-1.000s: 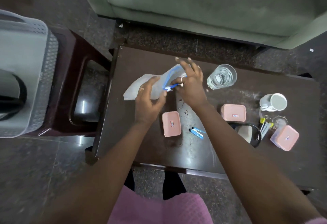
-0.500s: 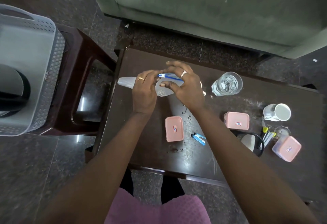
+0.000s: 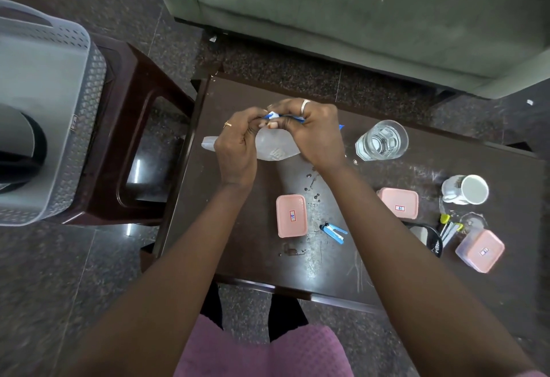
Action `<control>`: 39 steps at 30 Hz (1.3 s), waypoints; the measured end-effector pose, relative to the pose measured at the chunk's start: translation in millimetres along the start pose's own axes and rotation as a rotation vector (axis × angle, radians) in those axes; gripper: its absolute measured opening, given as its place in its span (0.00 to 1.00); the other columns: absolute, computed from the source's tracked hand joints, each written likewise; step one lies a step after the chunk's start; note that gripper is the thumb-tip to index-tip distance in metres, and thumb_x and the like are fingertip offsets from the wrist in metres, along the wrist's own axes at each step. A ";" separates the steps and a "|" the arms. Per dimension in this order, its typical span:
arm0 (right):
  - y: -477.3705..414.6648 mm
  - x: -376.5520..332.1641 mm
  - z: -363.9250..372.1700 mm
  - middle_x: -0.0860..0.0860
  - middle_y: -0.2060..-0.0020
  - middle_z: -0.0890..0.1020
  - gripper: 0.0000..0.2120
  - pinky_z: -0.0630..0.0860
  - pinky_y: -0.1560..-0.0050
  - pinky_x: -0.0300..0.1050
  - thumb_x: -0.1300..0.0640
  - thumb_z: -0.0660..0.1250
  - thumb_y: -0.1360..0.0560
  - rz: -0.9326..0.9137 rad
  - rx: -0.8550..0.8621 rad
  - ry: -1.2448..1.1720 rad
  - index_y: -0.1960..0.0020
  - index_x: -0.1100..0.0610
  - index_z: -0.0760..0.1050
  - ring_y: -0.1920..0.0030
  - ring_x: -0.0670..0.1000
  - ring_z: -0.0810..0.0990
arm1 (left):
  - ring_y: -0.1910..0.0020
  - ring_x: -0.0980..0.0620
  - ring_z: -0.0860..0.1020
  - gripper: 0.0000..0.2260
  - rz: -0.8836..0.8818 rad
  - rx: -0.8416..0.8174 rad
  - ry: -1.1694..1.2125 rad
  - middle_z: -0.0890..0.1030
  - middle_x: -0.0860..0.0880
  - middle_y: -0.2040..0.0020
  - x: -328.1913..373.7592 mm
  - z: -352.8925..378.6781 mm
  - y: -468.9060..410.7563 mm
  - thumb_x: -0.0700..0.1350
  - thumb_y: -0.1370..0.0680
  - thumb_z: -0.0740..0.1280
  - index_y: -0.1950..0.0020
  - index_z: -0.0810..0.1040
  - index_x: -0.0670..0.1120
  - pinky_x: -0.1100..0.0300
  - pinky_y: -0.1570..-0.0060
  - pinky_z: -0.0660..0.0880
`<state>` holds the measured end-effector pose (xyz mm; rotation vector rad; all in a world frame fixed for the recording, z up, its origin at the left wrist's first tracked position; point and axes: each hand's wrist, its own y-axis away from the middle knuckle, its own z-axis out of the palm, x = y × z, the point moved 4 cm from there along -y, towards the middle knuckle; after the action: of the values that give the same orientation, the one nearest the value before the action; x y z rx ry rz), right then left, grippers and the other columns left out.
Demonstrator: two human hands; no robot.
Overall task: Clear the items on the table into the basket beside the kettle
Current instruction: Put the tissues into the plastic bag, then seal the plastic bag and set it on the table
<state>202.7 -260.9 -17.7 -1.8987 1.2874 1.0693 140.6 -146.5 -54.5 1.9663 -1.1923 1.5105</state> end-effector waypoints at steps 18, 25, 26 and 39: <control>7.4 5.7 -6.1 0.59 0.57 0.86 0.06 0.76 0.51 0.47 0.64 0.73 0.32 0.071 -0.002 0.116 0.56 0.64 0.83 0.56 0.56 0.83 | 0.59 0.48 0.72 0.06 0.036 0.071 -0.148 0.78 0.37 0.59 22.0 10.7 6.6 0.29 0.28 0.58 0.57 0.73 0.30 0.55 0.59 0.69; 17.5 47.9 -41.4 0.59 0.54 0.85 0.08 0.77 0.46 0.48 0.67 0.74 0.35 0.260 0.104 0.128 0.56 0.65 0.83 0.53 0.55 0.84 | 0.62 0.49 0.70 0.09 0.062 0.190 -0.218 0.77 0.37 0.60 24.2 -3.4 -6.7 0.32 0.28 0.54 0.58 0.72 0.32 0.56 0.65 0.66; 19.6 54.8 -46.5 0.60 0.54 0.85 0.08 0.78 0.45 0.50 0.67 0.74 0.35 0.290 0.114 0.129 0.56 0.65 0.83 0.53 0.56 0.84 | 0.62 0.49 0.71 0.10 0.056 0.211 -0.229 0.78 0.38 0.60 24.1 -5.0 -7.7 0.35 0.28 0.53 0.57 0.73 0.32 0.55 0.66 0.66; 9.8 36.6 -38.1 0.54 0.33 0.73 0.34 0.63 0.31 0.46 0.52 0.74 0.31 0.252 -0.195 0.268 0.29 0.56 0.65 0.31 0.52 0.69 | 0.60 0.44 0.76 0.10 0.132 0.071 -0.224 0.78 0.38 0.57 26.1 -4.4 -19.2 0.34 0.28 0.54 0.54 0.74 0.35 0.51 0.63 0.72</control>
<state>211.9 -312.1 -31.0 -2.1227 1.6608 1.1267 155.1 -142.6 -25.4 2.1888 -1.4028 1.4416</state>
